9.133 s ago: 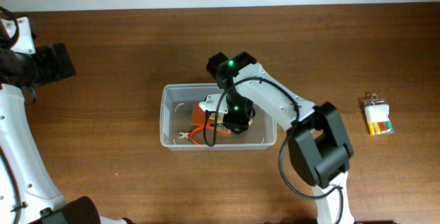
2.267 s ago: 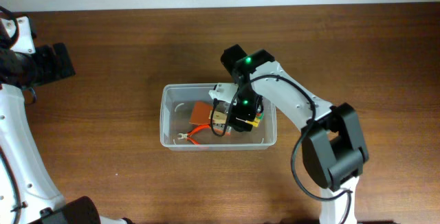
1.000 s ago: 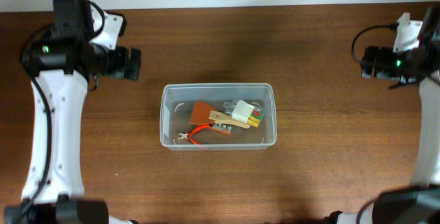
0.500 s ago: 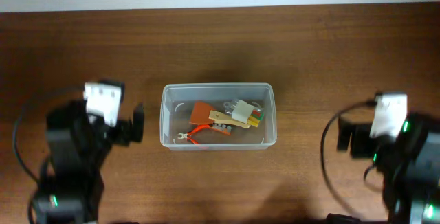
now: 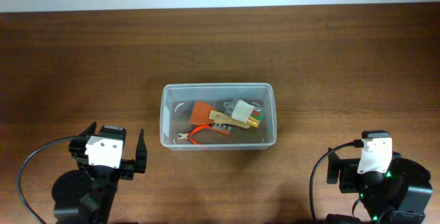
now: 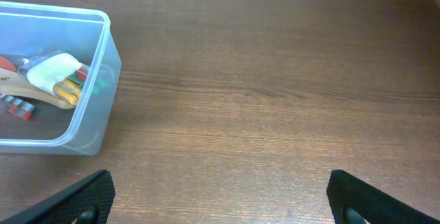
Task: Pack container
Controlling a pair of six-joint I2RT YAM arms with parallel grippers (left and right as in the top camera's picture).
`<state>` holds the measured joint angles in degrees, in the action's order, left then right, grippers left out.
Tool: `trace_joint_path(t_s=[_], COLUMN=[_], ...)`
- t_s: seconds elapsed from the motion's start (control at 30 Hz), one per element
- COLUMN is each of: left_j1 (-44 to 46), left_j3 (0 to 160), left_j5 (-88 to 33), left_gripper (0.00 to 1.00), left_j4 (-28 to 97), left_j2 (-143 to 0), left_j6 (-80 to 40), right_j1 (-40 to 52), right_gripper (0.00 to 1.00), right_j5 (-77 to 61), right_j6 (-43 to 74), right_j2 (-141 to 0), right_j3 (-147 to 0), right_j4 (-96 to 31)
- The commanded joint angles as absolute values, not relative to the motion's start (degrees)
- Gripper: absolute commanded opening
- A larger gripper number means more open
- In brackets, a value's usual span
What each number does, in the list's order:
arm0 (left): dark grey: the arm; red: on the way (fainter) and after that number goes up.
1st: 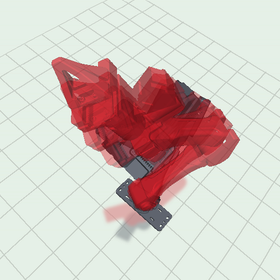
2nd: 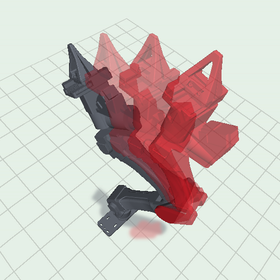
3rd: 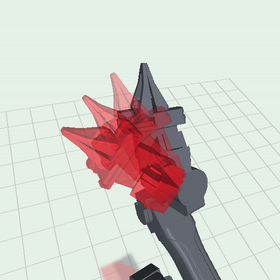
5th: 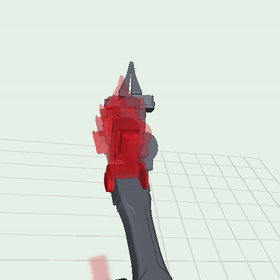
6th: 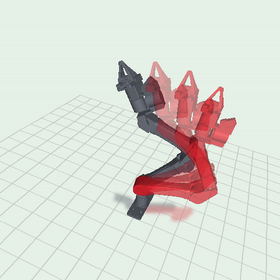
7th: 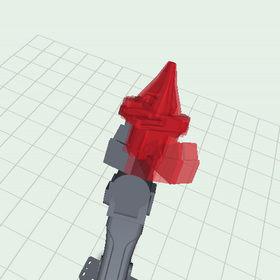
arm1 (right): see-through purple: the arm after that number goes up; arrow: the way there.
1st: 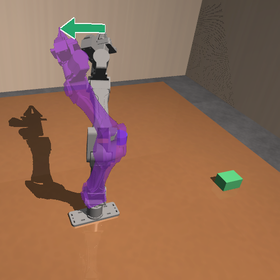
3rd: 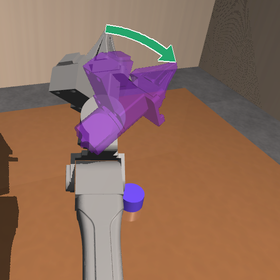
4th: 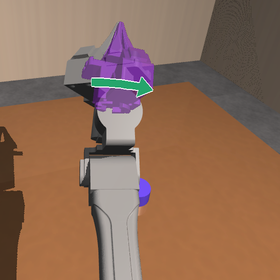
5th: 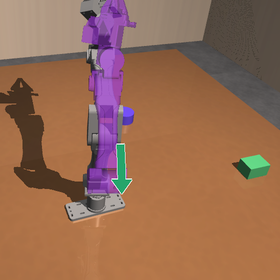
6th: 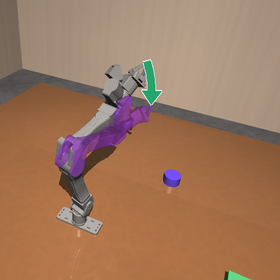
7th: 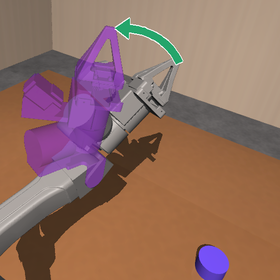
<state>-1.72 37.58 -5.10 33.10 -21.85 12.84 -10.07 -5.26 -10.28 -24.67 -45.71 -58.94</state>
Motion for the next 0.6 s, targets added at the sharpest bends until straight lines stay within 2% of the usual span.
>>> trace_joint_path(t_s=[0.0,0.57], left_j1=[-1.5,-1.5], left_j3=[37.1,37.1], left_j5=[-4.7,-4.7], left_gripper=[0.99,0.99], left_j4=[33.9,52.2], left_j2=[-21.4,-21.4], left_j6=[12.5,12.5], right_j1=[-9.6,-9.6], right_gripper=[0.99,0.99], right_j5=[-4.5,-4.5], right_j6=[-10.2,-10.2], right_j2=[-24.2,-24.0], right_j3=[-45.2,-45.2], right_j4=[-59.1,-59.3])
